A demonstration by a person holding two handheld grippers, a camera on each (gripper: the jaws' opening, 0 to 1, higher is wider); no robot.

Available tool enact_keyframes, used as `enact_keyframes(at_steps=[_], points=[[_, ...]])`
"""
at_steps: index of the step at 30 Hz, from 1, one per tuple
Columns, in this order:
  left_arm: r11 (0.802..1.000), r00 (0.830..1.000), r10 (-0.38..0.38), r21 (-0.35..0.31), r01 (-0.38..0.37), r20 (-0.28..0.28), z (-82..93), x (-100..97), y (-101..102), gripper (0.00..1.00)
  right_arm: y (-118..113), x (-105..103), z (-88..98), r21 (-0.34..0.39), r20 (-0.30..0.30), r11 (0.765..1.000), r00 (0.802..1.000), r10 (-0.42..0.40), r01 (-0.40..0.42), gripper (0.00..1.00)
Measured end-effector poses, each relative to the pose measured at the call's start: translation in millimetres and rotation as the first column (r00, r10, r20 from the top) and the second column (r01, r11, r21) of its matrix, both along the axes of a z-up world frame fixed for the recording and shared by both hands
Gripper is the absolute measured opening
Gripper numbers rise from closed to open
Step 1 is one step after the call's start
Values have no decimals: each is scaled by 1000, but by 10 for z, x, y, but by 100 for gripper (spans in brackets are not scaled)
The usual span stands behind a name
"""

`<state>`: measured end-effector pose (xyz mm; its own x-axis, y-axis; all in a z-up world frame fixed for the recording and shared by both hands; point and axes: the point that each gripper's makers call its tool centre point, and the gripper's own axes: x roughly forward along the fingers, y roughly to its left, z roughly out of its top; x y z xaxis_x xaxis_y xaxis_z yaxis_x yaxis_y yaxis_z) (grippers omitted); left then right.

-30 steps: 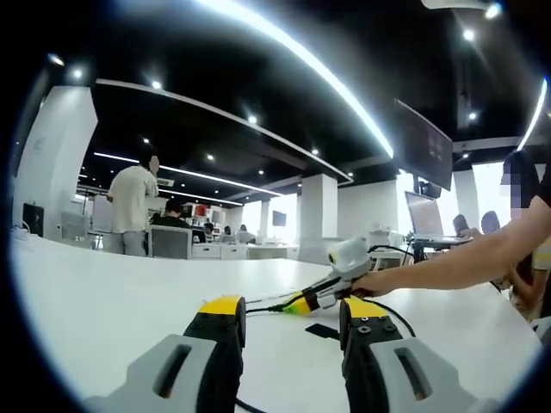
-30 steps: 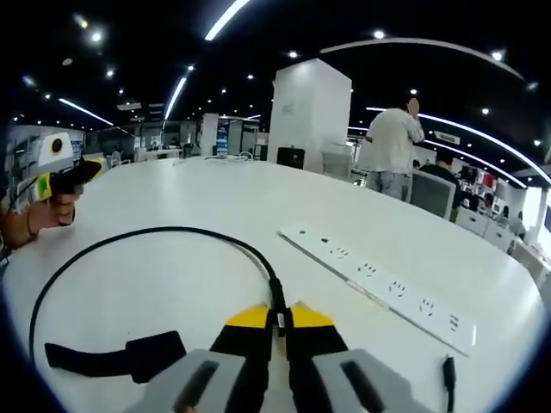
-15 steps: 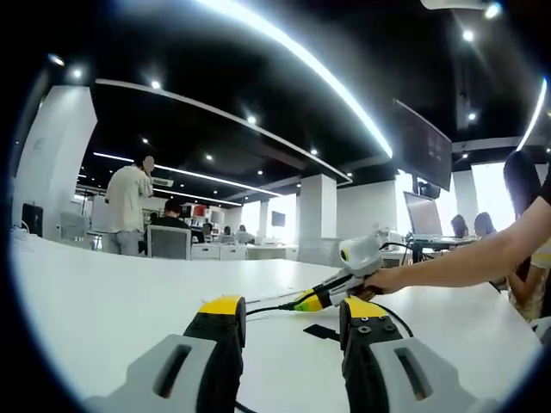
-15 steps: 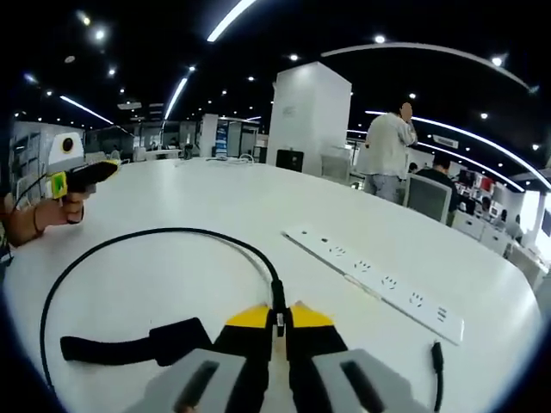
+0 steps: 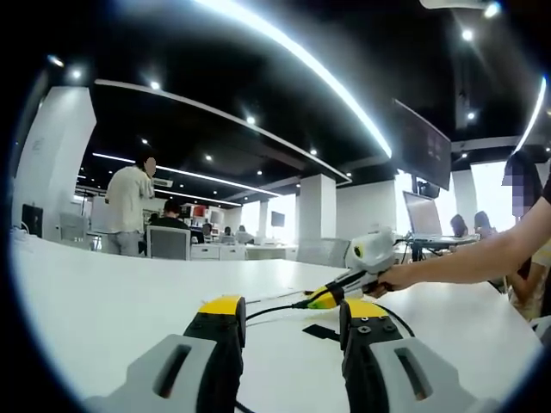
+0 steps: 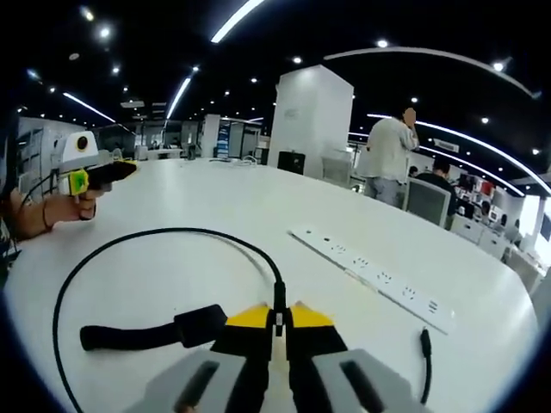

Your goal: Find the charging cable on the desk, coil it up and secure with Velcro.

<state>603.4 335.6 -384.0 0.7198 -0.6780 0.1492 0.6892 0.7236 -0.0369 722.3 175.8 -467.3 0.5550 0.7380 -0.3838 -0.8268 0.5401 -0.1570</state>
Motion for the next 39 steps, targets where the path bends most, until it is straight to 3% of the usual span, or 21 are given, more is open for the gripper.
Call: enact_keyframes(at_steps=[39], points=[[1000,1000,-10,26,11,-4,-62,-36,-49,44,-117,-875,127,14,64,1000,998,24,-25,8]])
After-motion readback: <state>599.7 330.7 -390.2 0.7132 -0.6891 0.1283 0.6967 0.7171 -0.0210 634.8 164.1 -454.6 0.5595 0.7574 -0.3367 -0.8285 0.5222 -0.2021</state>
